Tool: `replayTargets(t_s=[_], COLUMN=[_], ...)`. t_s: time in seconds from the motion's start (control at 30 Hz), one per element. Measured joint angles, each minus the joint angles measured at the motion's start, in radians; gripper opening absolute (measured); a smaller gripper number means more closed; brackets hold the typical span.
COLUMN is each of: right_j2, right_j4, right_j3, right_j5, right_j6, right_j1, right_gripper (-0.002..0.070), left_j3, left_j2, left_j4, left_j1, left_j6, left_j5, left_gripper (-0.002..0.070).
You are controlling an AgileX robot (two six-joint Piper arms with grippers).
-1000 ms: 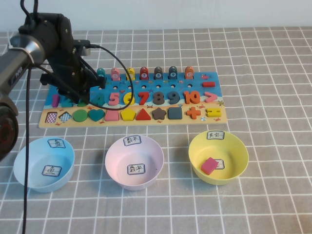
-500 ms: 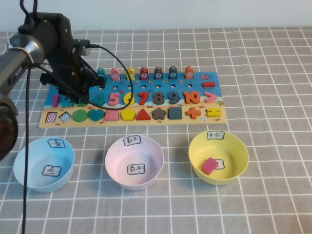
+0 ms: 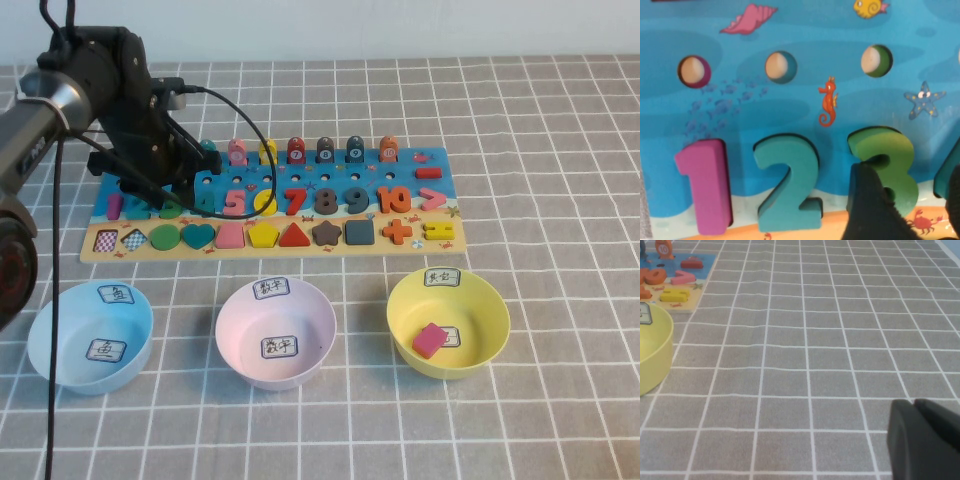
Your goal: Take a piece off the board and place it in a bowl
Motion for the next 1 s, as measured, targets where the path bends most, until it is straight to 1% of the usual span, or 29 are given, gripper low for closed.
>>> replayTargets(t_s=[1.0], right_j2=[0.000], right_j4=[0.000], right_j3=[0.000], right_j5=[0.000], right_j6=[0.000], right_j1=[0.000], right_gripper=[-0.0019], left_j3=[0.000], left_j2=[0.006], left_j4=[0.007], left_j1=[0.000], left_j6=[-0.035], left_j5=[0.004], left_gripper=[0.0292])
